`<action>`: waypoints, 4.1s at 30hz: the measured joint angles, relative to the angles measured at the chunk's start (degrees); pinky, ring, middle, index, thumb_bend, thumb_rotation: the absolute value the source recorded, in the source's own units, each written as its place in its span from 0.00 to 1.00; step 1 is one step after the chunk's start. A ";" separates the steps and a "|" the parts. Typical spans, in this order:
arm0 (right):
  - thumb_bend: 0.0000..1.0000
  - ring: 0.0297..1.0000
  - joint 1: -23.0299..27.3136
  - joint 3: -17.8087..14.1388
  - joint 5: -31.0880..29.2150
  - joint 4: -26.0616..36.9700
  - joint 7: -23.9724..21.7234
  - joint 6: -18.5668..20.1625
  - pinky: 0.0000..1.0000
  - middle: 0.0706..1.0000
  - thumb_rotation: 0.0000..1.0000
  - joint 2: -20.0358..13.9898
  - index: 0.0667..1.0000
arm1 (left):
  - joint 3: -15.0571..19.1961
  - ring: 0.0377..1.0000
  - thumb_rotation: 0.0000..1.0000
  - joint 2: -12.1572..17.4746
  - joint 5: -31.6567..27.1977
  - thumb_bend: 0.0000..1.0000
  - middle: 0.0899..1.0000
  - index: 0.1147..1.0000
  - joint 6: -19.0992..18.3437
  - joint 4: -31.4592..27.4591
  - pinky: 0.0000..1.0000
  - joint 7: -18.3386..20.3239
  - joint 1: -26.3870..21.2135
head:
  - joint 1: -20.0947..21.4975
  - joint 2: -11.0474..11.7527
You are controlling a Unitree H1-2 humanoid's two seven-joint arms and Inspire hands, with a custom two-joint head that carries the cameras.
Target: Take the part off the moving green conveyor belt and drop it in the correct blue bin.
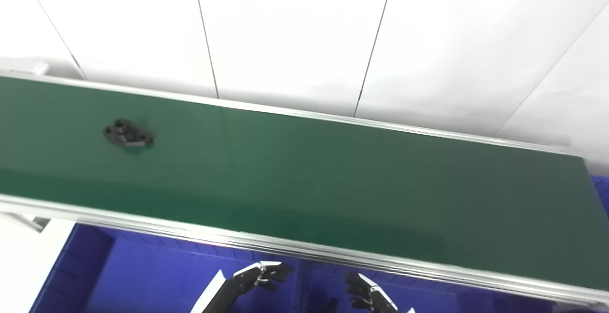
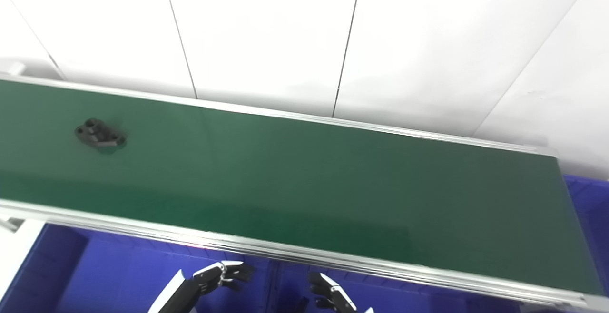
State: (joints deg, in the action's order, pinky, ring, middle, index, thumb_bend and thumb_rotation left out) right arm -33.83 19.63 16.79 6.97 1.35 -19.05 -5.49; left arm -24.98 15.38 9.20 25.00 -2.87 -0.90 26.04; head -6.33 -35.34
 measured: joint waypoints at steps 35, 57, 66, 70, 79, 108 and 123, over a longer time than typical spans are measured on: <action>0.68 0.74 2.04 -0.72 -0.11 -5.23 1.90 -4.14 0.63 0.76 0.15 1.15 0.75 | -7.09 0.69 0.29 3.72 -0.14 0.79 0.73 0.66 0.00 4.95 0.60 -8.43 -4.36 | 6.05 5.36; 0.65 0.66 3.03 2.34 2.91 -6.71 7.65 -4.35 0.57 0.70 0.12 1.57 0.70 | -8.40 0.66 0.32 6.54 -1.42 0.80 0.74 0.66 0.00 5.96 0.57 -10.75 -5.45 | 16.52 5.81; 0.65 0.64 2.93 3.25 1.81 -3.73 10.12 -4.39 0.54 0.68 0.16 0.19 0.69 | -9.29 0.68 0.30 6.55 -1.45 0.79 0.75 0.67 0.00 5.96 0.58 -10.84 -5.83 | 16.35 5.10; 0.67 0.64 2.44 1.51 1.68 1.52 9.99 -4.42 0.52 0.68 0.23 0.26 0.67 | -9.51 0.67 0.30 6.52 -1.52 0.79 0.75 0.66 0.00 5.95 0.57 -10.88 -5.83 | 16.44 4.22; 0.71 0.63 5.14 -2.78 0.14 9.98 7.53 -4.36 0.52 0.67 0.20 0.65 0.66 | -10.20 0.67 0.30 6.53 -1.39 0.80 0.75 0.67 0.00 5.88 0.56 -12.12 -6.06 | 19.68 3.08; 0.68 0.69 23.14 -9.28 11.92 16.12 -1.62 14.68 0.63 0.72 0.23 3.45 0.74 | -9.02 0.67 0.29 7.92 -3.40 0.80 0.75 0.67 0.00 5.61 0.54 -11.18 -6.66 | 25.67 2.11; 0.73 0.71 35.48 -6.69 18.42 15.90 -10.34 27.06 0.63 0.75 0.26 3.49 0.78 | -7.23 0.67 0.26 7.72 -5.33 0.81 0.75 0.65 0.00 6.79 0.53 -9.16 -7.50 | 30.06 3.08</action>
State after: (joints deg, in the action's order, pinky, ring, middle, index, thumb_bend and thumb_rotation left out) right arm 1.65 12.94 35.21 22.87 -9.00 8.01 -1.99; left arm -32.21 23.09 3.87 25.00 3.93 -10.06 18.54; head 23.73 -32.26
